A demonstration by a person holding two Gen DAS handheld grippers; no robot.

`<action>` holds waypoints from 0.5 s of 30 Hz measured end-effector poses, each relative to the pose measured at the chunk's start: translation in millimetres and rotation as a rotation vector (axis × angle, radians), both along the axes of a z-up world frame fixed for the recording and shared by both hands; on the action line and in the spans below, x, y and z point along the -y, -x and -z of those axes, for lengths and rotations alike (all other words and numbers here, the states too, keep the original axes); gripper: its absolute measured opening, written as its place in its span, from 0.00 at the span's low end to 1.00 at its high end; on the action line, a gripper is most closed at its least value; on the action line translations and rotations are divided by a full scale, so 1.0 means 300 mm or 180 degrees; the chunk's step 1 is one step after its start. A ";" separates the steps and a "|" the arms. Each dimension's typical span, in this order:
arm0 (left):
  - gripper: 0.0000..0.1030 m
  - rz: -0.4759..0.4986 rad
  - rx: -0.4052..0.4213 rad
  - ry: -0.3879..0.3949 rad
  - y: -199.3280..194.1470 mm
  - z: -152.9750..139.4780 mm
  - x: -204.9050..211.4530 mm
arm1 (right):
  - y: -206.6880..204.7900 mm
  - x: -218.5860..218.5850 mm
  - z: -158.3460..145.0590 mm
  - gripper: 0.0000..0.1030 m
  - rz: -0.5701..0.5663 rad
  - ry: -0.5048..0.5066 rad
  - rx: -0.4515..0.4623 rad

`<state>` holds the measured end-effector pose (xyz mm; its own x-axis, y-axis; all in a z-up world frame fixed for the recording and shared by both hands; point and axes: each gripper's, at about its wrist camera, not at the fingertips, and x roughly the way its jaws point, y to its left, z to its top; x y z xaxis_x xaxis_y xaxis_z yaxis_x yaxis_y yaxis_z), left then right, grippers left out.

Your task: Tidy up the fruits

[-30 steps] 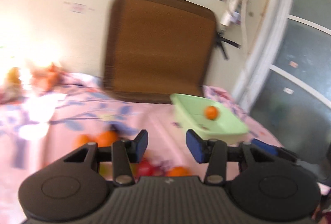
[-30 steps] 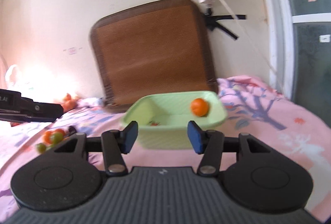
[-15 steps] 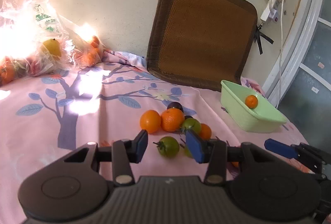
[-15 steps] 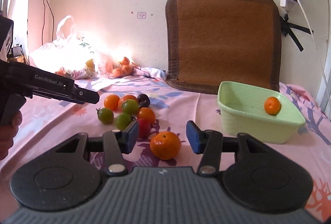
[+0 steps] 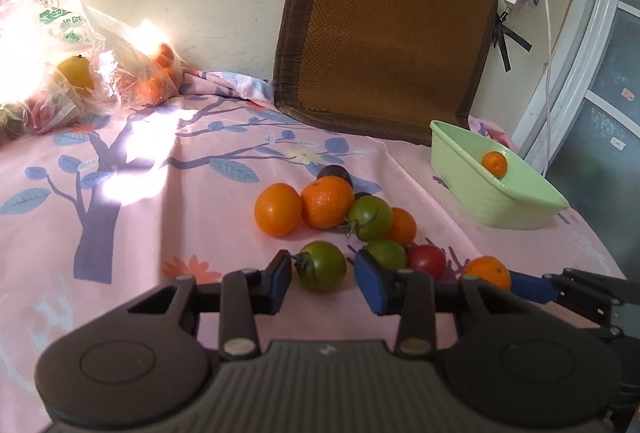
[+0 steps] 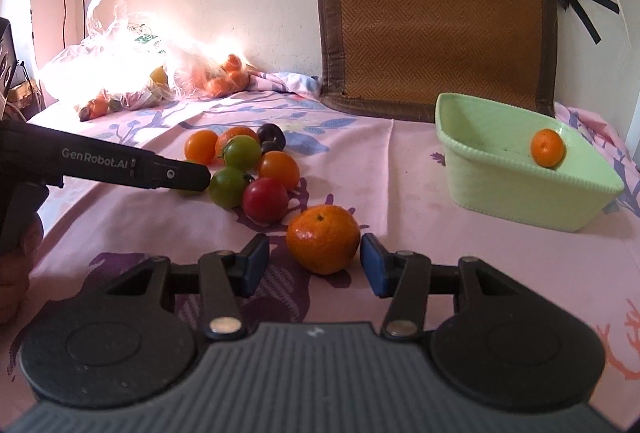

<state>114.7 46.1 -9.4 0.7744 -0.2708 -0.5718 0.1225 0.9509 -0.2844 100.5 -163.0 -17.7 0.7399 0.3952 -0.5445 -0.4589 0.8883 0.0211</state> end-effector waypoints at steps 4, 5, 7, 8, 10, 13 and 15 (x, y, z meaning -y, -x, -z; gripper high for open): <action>0.28 -0.0020 0.0007 -0.0066 0.018 -0.007 0.010 | -0.002 0.012 0.000 0.41 0.0032 -0.0059 -0.0051; 0.28 -0.0010 0.0008 -0.0079 0.031 -0.012 0.018 | 0.004 0.019 -0.002 0.41 0.0035 -0.0085 -0.0050; 0.28 0.0062 0.0014 -0.0014 0.067 -0.020 0.036 | 0.020 0.033 -0.003 0.41 0.0040 -0.0099 -0.0032; 0.28 0.0115 0.0025 0.0041 0.087 -0.025 0.049 | 0.028 0.044 -0.004 0.41 0.0043 -0.0105 -0.0028; 0.28 0.0288 0.0088 0.0089 0.131 -0.040 0.106 | 0.049 0.073 -0.007 0.41 0.0078 -0.0128 0.0003; 0.28 0.0589 0.0131 0.0033 0.157 -0.055 0.222 | 0.081 0.133 -0.009 0.41 0.0211 -0.0144 0.0083; 0.28 0.0791 0.0109 0.0030 0.153 -0.052 0.306 | 0.106 0.176 -0.008 0.41 0.0326 -0.0147 0.0133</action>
<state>68.8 -45.7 6.3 0.7023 -0.4605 -0.5429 0.3619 0.8877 -0.2848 68.8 -216.0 -15.4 0.7993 0.3402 -0.4954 -0.3671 0.9291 0.0458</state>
